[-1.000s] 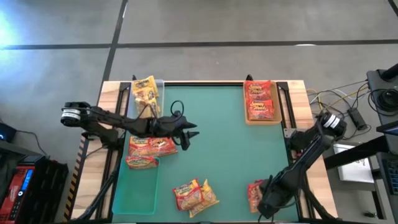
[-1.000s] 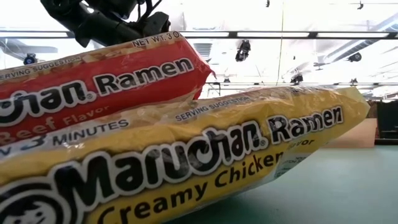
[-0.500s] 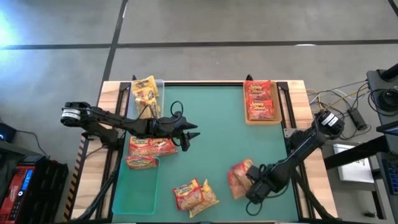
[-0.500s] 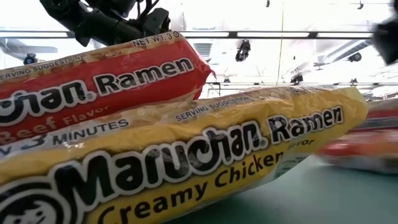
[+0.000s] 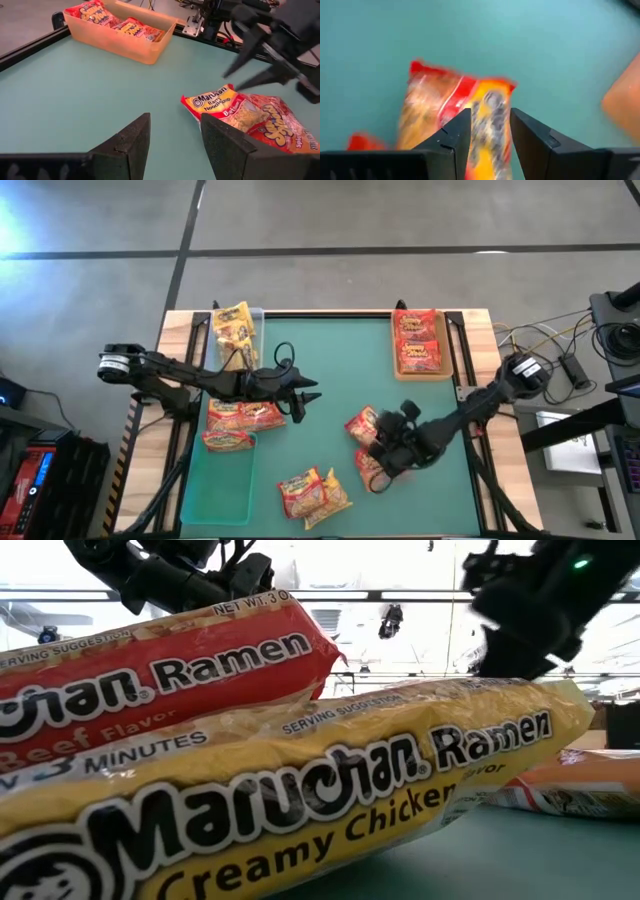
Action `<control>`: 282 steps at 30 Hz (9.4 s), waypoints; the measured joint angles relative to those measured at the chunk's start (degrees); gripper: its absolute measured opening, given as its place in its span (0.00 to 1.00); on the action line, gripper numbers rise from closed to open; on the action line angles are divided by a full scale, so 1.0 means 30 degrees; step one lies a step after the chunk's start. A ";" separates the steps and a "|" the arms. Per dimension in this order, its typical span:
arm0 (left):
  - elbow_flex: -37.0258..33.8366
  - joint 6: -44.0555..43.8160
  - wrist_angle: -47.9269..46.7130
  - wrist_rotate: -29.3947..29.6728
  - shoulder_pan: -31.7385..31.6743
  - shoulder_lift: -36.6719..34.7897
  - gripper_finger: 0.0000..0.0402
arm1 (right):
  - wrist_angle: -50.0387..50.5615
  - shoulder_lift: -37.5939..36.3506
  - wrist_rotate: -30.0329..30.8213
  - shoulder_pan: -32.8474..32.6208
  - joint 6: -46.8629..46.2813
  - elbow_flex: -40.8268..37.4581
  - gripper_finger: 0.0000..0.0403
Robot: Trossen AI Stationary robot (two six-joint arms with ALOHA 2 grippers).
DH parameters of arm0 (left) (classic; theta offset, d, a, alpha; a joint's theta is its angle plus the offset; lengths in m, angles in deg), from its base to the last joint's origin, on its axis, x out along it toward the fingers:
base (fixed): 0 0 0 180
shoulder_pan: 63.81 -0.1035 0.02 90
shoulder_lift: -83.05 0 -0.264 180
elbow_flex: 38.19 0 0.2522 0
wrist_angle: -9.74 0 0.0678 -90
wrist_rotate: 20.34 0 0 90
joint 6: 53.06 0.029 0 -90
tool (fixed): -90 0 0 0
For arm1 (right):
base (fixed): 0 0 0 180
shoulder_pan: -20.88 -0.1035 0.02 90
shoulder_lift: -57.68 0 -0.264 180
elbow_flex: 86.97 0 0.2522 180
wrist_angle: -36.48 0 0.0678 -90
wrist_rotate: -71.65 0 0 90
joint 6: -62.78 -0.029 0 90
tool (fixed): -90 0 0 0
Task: Sort Maruchan noodles
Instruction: Put the red noodle pack into the green bin, then put the orange noodle pack into the orange bin
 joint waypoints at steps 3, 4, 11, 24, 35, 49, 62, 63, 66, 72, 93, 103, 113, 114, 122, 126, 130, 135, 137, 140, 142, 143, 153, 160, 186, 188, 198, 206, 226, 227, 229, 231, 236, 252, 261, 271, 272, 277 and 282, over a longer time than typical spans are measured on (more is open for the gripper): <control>0.0000 -0.0078 -0.0028 0.0000 0.0137 0.0046 0.39 | -0.0026 -0.0090 -0.1892 0.0757 0.1014 -0.0003 0.32; 0.0000 -0.0084 -0.0023 -0.0001 0.0215 0.0146 0.39 | -0.0024 -0.0120 -0.3245 0.0918 0.1304 -0.0007 0.32; 0.0000 -0.1163 -0.0262 -0.1549 0.0535 0.1400 0.39 | -0.0118 -0.0125 -0.7239 0.1208 0.1877 -0.0034 0.32; 0.0000 -0.3782 -0.0684 -0.4232 0.0594 0.1995 0.39 | -0.3042 -0.0118 -0.4928 0.2288 0.4734 -0.1527 0.32; 0.0000 -0.5106 -0.0750 -0.6757 0.0608 0.1982 0.39 | -0.7734 -0.0118 -0.4916 0.4854 0.8358 -0.3122 0.32; 0.0007 -0.8669 0.0902 -0.4389 0.0145 0.5054 0.39 | -0.6179 -0.1620 -0.9438 0.5728 0.8998 -0.2216 0.32; 0.1347 -0.8477 0.4936 -0.7002 -0.0347 0.8568 0.39 | -0.5645 -0.0317 -0.9311 0.4887 0.7228 -0.2803 0.32; 0.1457 -0.8437 0.4877 -0.6994 -0.0395 0.8699 0.39 | -0.5663 -0.0101 -0.9264 0.4883 0.7230 -0.2820 0.32; 0.1965 -0.7773 0.4950 -0.7009 -0.0586 0.8896 0.39 | -0.5660 0.0428 -0.9277 0.4873 0.7233 -0.2875 0.32; 0.2977 -0.6332 0.4957 -0.7002 -0.1239 0.9037 0.41 | -0.5629 0.0812 -0.9282 0.4814 0.7240 -0.3036 0.32; 0.7519 -0.7138 0.2273 -1.0179 -0.1796 1.2750 0.57 | -0.5874 0.0865 -0.8391 0.4676 0.7487 -0.3434 0.32; 0.7504 -0.7917 0.2113 -1.0649 -0.2130 1.2697 0.45 | -0.5725 0.0816 -0.8204 0.4577 0.8385 -0.3278 0.32; 0.7502 -0.8004 0.1753 -1.1727 -0.2780 1.2501 0.35 | -0.2970 -0.1590 -0.8282 0.3220 0.7762 -0.2603 0.32; 0.7488 -0.8006 0.1678 -1.1795 -0.2831 1.2416 0.34 | -0.2855 -0.2009 -0.8273 0.3083 0.7423 -0.2586 0.32; 0.7442 -0.6949 0.0364 -1.2149 -0.2994 1.0879 0.26 | -0.1428 -0.3144 -0.7376 0.2159 0.5400 -0.2791 0.32; 0.7439 -0.5712 -0.2300 -1.2152 -0.2991 0.9435 0.25 | -0.1437 -0.3073 -0.7377 0.1908 0.5221 -0.2892 0.32; 0.7424 -0.4306 -0.6168 -1.2108 -0.2917 0.7448 0.25 | -0.1433 -0.2808 -0.7242 0.1856 0.5215 -0.3105 0.32; 0.7424 -0.3411 -1.1059 -1.2079 -0.2398 0.4524 0.25 | -0.1475 -0.2499 -0.6684 0.1868 0.5219 -0.3434 0.32; 0.7424 -0.3277 -1.2811 -1.2041 -0.2006 0.3284 0.25 | -0.1529 -0.2471 -0.6425 0.1864 0.5215 -0.3585 0.32; 0.7424 -0.3287 -1.5663 -1.1426 -0.1033 0.1510 0.25 | -0.1595 -0.2479 -0.6108 0.1864 0.5073 -0.3714 0.32; 0.7424 -0.4028 -1.7765 -1.0644 -0.0181 0.0410 0.25 | -0.1608 -0.2489 -0.5852 0.1864 0.4866 -0.3728 0.32; 0.7424 -0.4591 -1.8968 -1.0406 0.0309 -0.0098 0.25 | -0.1672 -0.2493 -0.5831 0.1864 0.4801 -0.3730 0.32; 0.7424 -1.2119 -2.8143 -0.7485 0.6624 -0.4953 0.26 | -0.2257 -0.2508 -0.5365 0.1864 0.4756 -0.3730 0.32; 0.7332 -1.5190 -3.1516 -0.5562 0.9486 -0.6054 0.26 | -0.2749 -0.2508 -0.5350 0.1864 0.4844 -0.3730 0.32; 0.7147 -1.4393 -3.4075 -0.4645 0.9643 -0.3556 0.46 | -0.4739 -0.2512 -1.3683 0.1637 0.3708 -0.2776 0.32; 0.7147 -1.4136 -3.3279 -0.3336 0.9634 -0.3465 0.46 | -0.5932 -0.2515 -1.4667 0.1353 0.3481 -0.2776 0.32; 0.7147 -0.9530 -2.3565 0.3482 0.8436 -0.2954 0.46 | -0.6975 -0.2450 -1.4469 -0.0396 -0.0179 -0.2771 0.32; 0.7147 -0.3703 -1.6419 0.3938 0.6590 -0.0902 0.46 | -0.7160 -0.1740 -1.4450 -0.2419 -0.3416 -0.2776 0.32; 0.7125 0.0528 -0.8725 0.0816 0.4761 0.5306 0.46 | -0.6255 -0.0264 -0.8209 0.0195 0.2334 -0.2798 0.32; 0.7125 0.0499 -0.8605 0.0809 0.4761 0.5561 0.46 | -0.6457 -0.0264 -0.7729 0.0691 0.3140 -0.2790 0.32; 0.7125 0.0256 -0.7740 0.0774 0.4754 0.6061 0.46 | -0.6609 -0.0257 -0.7297 0.1820 0.4716 -0.2794 0.32; 0.7125 -0.0090 -0.7334 0.0448 0.4750 0.6485 0.46 | -0.7149 -0.0187 -0.7392 0.2881 0.5892 -0.2797 0.32; 0.7125 -0.0409 -0.7033 -0.0015 0.4754 0.7416 0.46 | -0.7154 -0.0575 -1.0951 0.3836 0.5956 -0.2793 0.32; 0.7133 -0.0130 -0.4496 -0.0923 0.4740 0.9904 0.46 | -0.7936 -0.0614 -0.9946 0.1775 0.4343 -0.2667 0.32; 0.7242 -0.1345 -0.3605 -0.1137 0.4498 1.1426 0.46 | -0.7897 -0.0658 -0.9060 0.2323 0.5431 -0.2622 0.32; 0.7242 -0.0848 -0.4568 -0.1005 0.4339 1.1621 0.46 | -0.5421 -0.2667 -0.9926 0.2474 0.3031 -0.2527 0.41; 0.7242 -0.0807 -0.4568 -0.0995 0.4339 1.1635 0.46 | -0.5410 -0.2775 -0.9918 0.2509 0.2809 -0.2567 0.43; 0.7217 -0.0580 -0.4546 -0.0926 0.4339 1.1650 0.46 | -0.5838 -0.2580 -0.9582 0.2600 0.1948 -0.2978 0.52; 0.7198 -0.0492 -0.4545 -0.0846 0.4339 1.1650 0.46 | -0.9258 -0.2311 -0.9217 0.2621 0.1102 -0.4532 0.58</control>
